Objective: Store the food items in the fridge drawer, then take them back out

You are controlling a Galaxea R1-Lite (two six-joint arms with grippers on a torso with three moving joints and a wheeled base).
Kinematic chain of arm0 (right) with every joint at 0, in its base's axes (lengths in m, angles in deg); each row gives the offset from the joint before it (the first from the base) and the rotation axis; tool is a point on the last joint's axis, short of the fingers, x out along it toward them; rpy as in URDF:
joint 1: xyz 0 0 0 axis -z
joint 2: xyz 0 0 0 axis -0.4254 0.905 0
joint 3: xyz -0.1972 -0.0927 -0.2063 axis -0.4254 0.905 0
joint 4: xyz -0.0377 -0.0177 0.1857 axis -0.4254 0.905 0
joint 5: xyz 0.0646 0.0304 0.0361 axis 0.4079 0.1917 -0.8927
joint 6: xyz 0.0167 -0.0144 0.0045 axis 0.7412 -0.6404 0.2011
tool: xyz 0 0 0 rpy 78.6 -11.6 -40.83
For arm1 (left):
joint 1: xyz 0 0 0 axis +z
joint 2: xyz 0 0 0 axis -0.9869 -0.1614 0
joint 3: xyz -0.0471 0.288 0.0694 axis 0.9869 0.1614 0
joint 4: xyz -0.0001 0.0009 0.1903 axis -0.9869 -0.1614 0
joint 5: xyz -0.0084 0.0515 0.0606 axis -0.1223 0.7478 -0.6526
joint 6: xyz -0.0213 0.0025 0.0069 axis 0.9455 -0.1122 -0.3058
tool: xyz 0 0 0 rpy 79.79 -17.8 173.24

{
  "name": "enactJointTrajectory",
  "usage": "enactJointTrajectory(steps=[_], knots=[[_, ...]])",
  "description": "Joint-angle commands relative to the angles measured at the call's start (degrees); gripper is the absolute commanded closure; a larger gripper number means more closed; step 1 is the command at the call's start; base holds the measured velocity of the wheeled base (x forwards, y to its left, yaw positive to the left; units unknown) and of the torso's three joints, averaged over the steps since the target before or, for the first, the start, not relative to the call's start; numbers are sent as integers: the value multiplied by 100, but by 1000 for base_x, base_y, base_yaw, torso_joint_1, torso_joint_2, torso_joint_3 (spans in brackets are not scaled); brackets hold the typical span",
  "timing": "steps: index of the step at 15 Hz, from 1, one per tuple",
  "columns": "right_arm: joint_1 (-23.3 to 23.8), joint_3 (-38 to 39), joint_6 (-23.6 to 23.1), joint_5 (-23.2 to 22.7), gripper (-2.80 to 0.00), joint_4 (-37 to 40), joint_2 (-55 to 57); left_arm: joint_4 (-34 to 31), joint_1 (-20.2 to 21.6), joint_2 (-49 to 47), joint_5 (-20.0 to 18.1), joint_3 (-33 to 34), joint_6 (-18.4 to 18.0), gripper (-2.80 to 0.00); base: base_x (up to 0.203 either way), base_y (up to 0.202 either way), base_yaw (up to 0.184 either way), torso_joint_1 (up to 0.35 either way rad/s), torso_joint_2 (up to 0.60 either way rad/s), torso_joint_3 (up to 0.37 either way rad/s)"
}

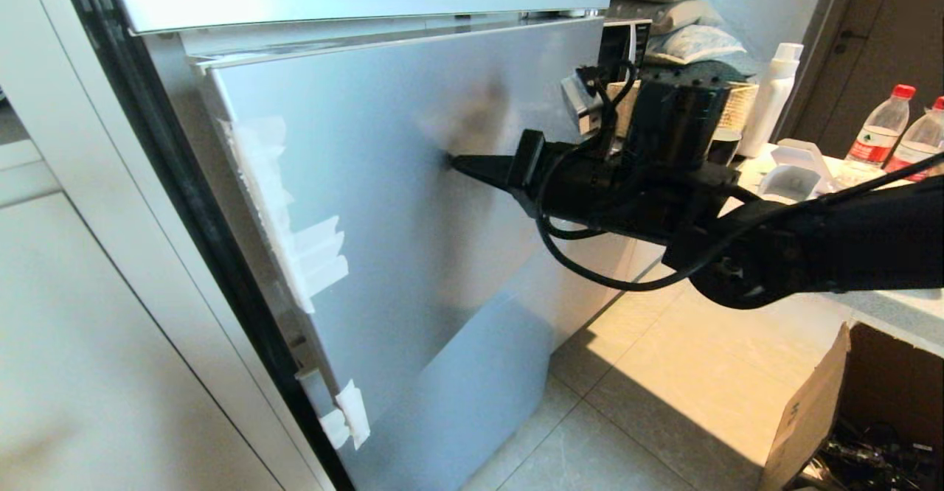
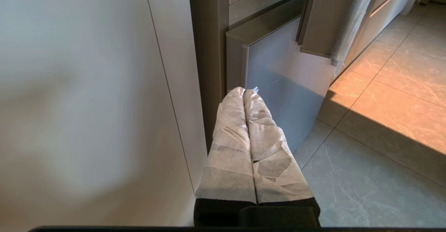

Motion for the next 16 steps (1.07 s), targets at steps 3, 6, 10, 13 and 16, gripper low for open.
enactJointTrajectory(steps=[3,6,10,13,16], knots=[[-15,-794,59,216,0,-14,889,-4,0,-8,0,0,0,0,0,0,0,0,0,0],[-23,19,179,621,0,-72,-70,5,0,-8,0,0,0,0,0,0,0,0,0,0],[-20,1918,104,732,0,-149,-1783,1,0,-8,0,0,0,0,0,0,0,0,0,0],[144,3737,-944,1215,0,451,-3675,-3,0,-8,0,0,0,0,0,0,0,0,0,0],[977,5154,-1857,1807,0,1369,-6044,-4,0,-8,0,0,0,0,0,0,0,0,0,0]])
